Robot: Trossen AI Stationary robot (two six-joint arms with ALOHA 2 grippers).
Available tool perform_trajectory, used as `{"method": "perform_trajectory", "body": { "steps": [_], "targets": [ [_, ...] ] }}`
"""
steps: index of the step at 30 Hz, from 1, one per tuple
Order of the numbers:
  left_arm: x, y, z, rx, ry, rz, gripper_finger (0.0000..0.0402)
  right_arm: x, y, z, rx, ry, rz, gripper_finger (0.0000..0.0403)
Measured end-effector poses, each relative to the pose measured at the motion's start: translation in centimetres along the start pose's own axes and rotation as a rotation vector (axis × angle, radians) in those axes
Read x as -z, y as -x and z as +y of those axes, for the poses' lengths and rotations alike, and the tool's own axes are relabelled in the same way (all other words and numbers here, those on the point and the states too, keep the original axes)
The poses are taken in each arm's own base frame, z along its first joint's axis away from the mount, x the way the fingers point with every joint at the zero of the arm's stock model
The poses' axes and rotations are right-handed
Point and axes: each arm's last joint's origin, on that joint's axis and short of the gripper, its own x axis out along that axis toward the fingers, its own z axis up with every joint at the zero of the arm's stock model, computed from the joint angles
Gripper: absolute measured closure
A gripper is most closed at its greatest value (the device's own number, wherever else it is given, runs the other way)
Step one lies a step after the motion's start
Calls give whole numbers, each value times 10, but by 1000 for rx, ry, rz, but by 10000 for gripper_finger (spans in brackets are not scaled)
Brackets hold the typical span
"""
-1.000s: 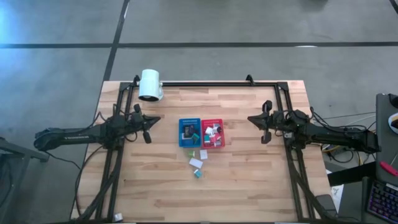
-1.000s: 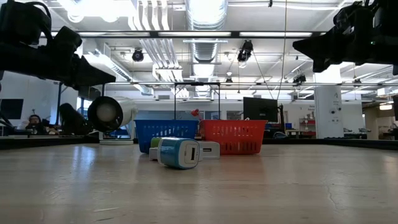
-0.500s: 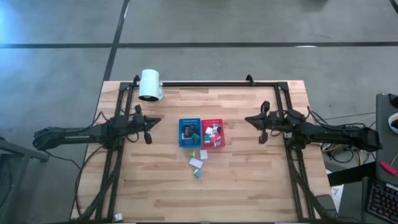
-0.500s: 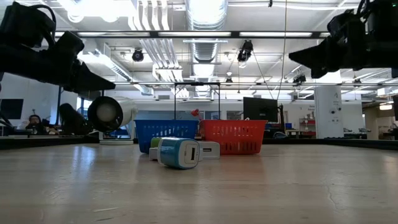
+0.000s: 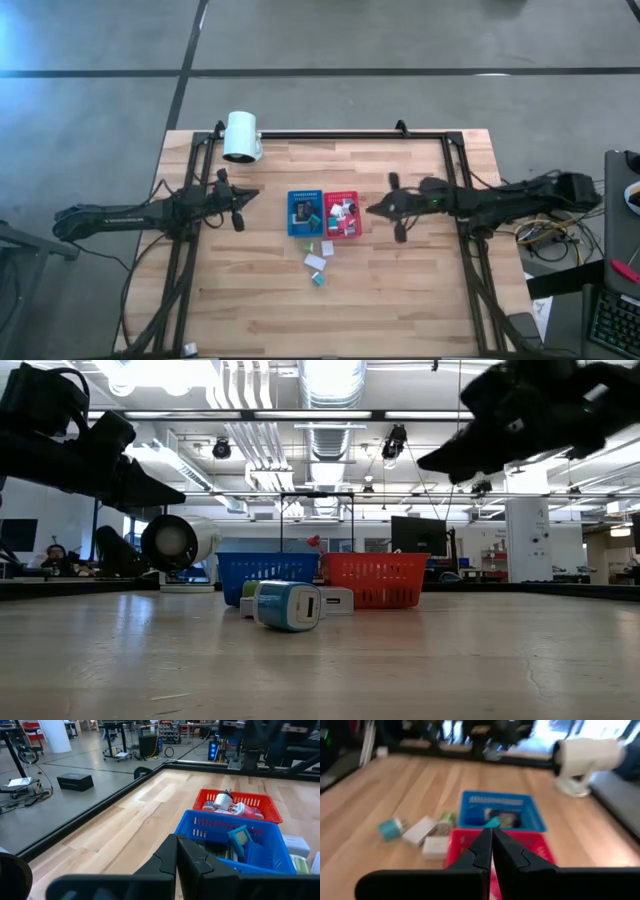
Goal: Pick & Place Office items
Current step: Put the white charger adapter into the red bin
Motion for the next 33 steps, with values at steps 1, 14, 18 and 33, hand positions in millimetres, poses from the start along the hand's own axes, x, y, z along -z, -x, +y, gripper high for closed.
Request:
{"method": "perform_trajectory", "body": {
  "steps": [1,14,18,33],
  "targets": [
    [0,0,0,0,0,0,390,-3,-7,2,-19,10,31,394],
    [0,0,0,12,16,0,392,-32,-86,20,-286,110,305,372],
    [0,0,0,13,15,0,391,-39,-104,33,-356,174,426,333],
    [0,0,0,16,30,2,390,-50,-164,57,-498,499,650,231]
  ]
}}
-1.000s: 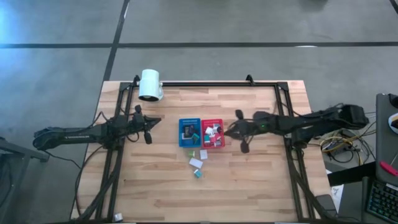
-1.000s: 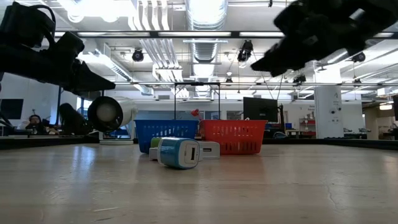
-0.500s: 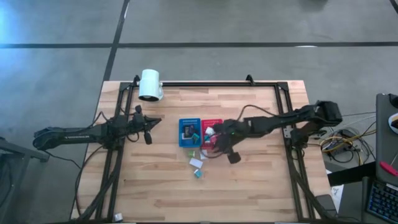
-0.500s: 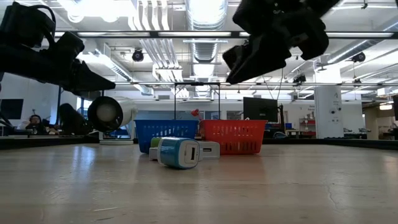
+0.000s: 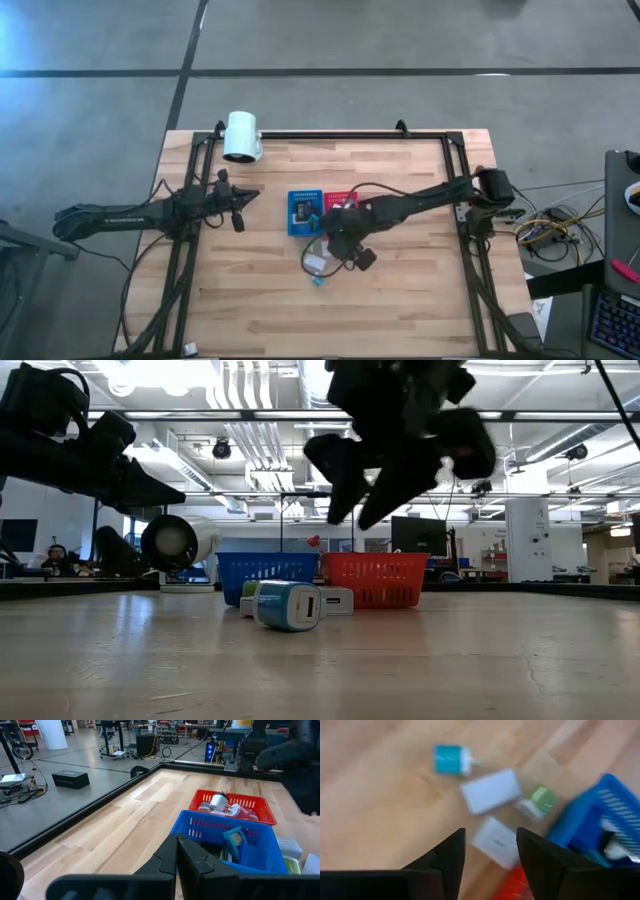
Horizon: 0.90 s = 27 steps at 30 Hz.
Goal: Pick & Place Office items
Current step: Put the white charger adapter into the red bin
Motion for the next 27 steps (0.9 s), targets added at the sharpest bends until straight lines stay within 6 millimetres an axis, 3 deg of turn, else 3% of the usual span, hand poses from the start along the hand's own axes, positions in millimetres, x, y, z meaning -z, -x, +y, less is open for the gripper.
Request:
{"method": "perform_trajectory", "body": {
  "steps": [5,13,19,27],
  "targets": [
    [0,0,0,0,-4,0,390,-5,-10,-10,20,160,136,215],
    [0,0,0,-1,-15,0,389,-23,-33,-10,87,369,354,183],
    [0,0,0,-1,-15,0,389,-29,-45,-11,17,384,365,168],
    [0,0,0,-1,-15,0,389,-25,-48,-6,-96,494,345,180]
  ]
}}
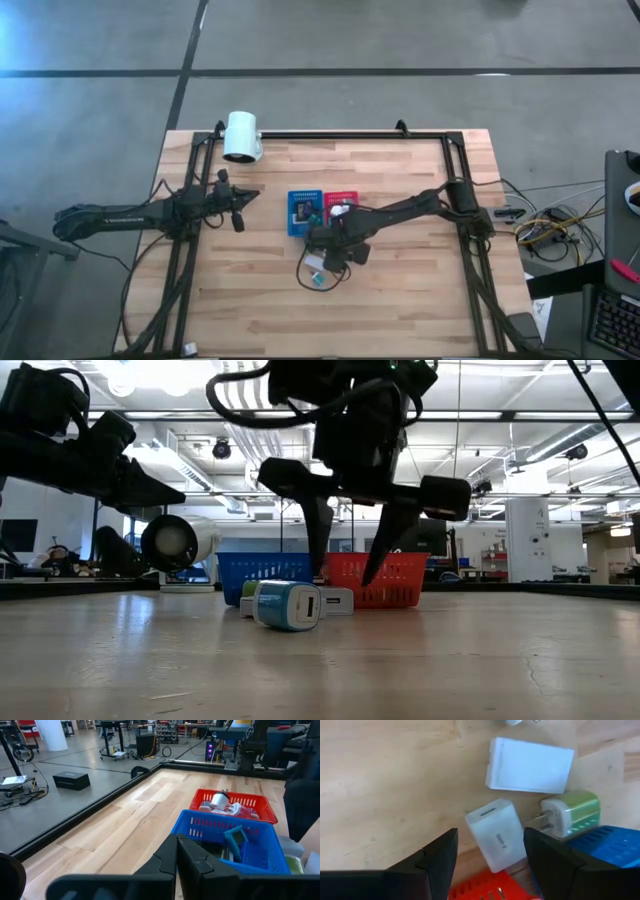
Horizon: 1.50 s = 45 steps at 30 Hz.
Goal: Pick & Place Office items
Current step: Put the white charger adapter into the red bin
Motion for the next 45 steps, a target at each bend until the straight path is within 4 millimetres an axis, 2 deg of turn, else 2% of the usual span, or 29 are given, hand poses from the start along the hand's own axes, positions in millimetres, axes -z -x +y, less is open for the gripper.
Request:
{"method": "perform_trajectory", "body": {
  "steps": [20,33,40,45],
  "targets": [
    [0,0,0,-2,-7,0,390,9,-21,-7,20,194,51,184],
    [0,0,0,-2,-16,0,390,13,-42,-5,-62,78,19,190],
    [0,0,0,1,-16,0,390,14,-32,-2,-82,-7,3,245],
    [0,0,0,1,-16,0,390,12,-28,-1,-98,-26,-32,246]
  ]
}}
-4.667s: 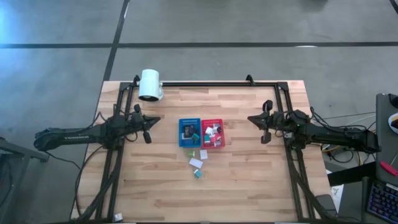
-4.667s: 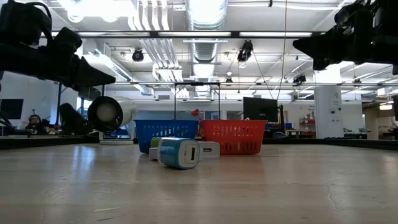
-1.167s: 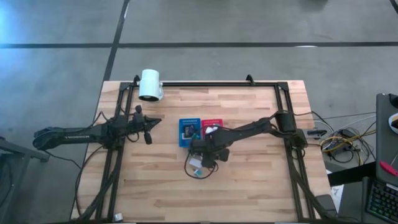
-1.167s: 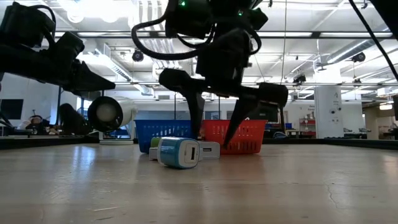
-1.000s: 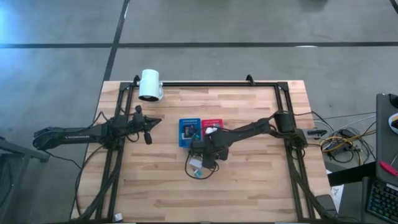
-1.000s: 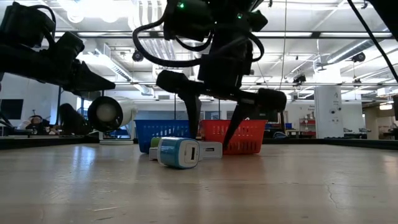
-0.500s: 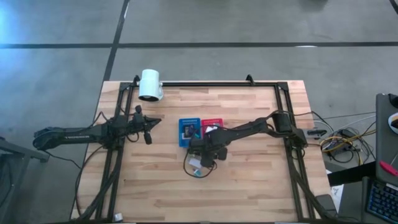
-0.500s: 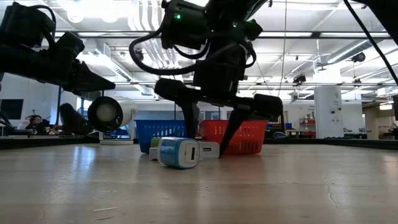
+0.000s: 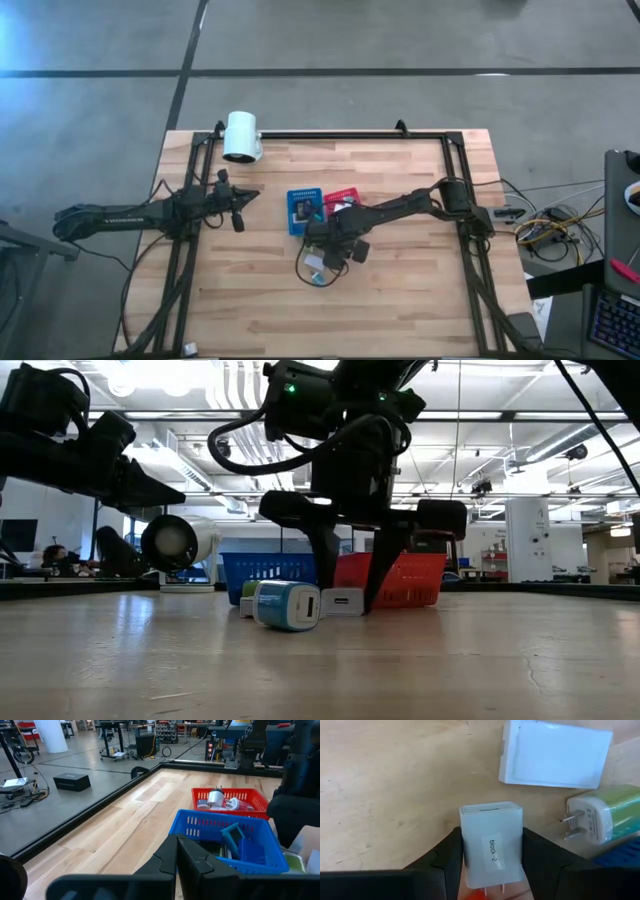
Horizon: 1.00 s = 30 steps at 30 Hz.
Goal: Pick & Place Office items
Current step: Put the white charger adapter into the red bin
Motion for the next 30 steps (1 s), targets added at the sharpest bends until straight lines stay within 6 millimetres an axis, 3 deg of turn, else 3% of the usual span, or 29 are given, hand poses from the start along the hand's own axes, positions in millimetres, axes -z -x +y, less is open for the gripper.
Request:
{"method": "perform_trajectory", "body": {
  "steps": [8,15,20,26,30],
  "targets": [
    [0,0,0,0,0,0,390,-7,10,-3,2,-6,-11,245],
    [0,0,0,0,1,-1,390,-18,40,-7,41,-59,-34,245],
    [0,0,0,-1,1,-2,390,-17,78,-4,43,-170,-126,246],
    [-1,0,0,-1,6,-7,390,5,133,5,88,-332,-352,246],
    [-1,0,0,-3,10,-8,390,21,165,24,193,-362,-544,246]
  ]
}}
